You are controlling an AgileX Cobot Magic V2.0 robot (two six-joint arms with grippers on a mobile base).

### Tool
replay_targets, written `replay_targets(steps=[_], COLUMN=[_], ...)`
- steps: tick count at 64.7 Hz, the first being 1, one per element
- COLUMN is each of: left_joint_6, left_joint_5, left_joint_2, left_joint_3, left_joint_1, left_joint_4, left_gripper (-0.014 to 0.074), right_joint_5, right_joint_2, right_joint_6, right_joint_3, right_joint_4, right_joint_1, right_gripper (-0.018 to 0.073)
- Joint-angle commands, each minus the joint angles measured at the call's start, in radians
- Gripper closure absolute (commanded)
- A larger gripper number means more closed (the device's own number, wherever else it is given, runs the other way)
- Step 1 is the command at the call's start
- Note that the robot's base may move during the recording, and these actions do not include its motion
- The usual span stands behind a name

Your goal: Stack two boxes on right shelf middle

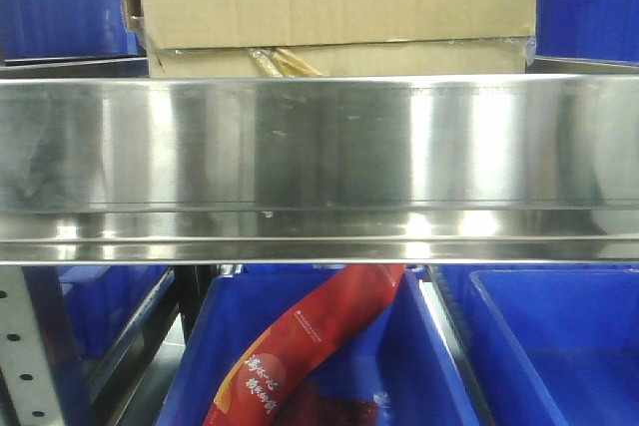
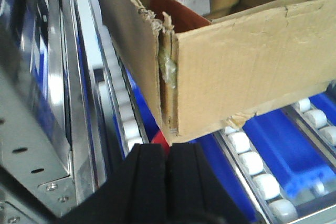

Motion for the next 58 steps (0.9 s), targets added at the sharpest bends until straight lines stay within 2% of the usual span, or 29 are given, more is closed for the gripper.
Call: replay_targets(steps=[1, 8, 19, 28, 34, 58], left_joint_6=[0.002, 0.002, 0.002, 0.002, 0.002, 0.002], left_joint_5=[-0.168, -0.351, -0.607, -0.717, -0.744, -0.744], left_joint_2=[-0.106, -0.232, -0.397, -0.471, -0.489, -0.491], left_joint_3=[0.155, 0.354, 0.619, 0.755, 0.801, 0.804], left_joint_1=[-0.006, -0.006, -0.006, -0.006, -0.006, -0.006], left_joint_4=[0.004, 0.004, 0.004, 0.004, 0.004, 0.004], left_gripper=[0.0707, 0.0707, 0.0707, 0.0707, 0.0707, 0.0707], right_joint_5=[-0.122, -0.183, -0.218, -0.244, -0.276, -0.284], right_joint_2=[-0.081, -0.174, -0.275, -0.291, -0.291, -0.291], right_joint_6=[-0.013, -0.013, -0.013, -0.013, -0.013, -0.013], right_joint_3=[0.108, 0.215, 0.284, 0.285, 0.285, 0.285], right_joint_4=[-0.011, -0.011, -0.011, -0.011, -0.011, -0.011], right_joint_1=[-0.006, -0.006, -0.006, -0.006, -0.006, -0.006], right_gripper=[0.0713, 0.0713, 0.0713, 0.0713, 0.0713, 0.0713])
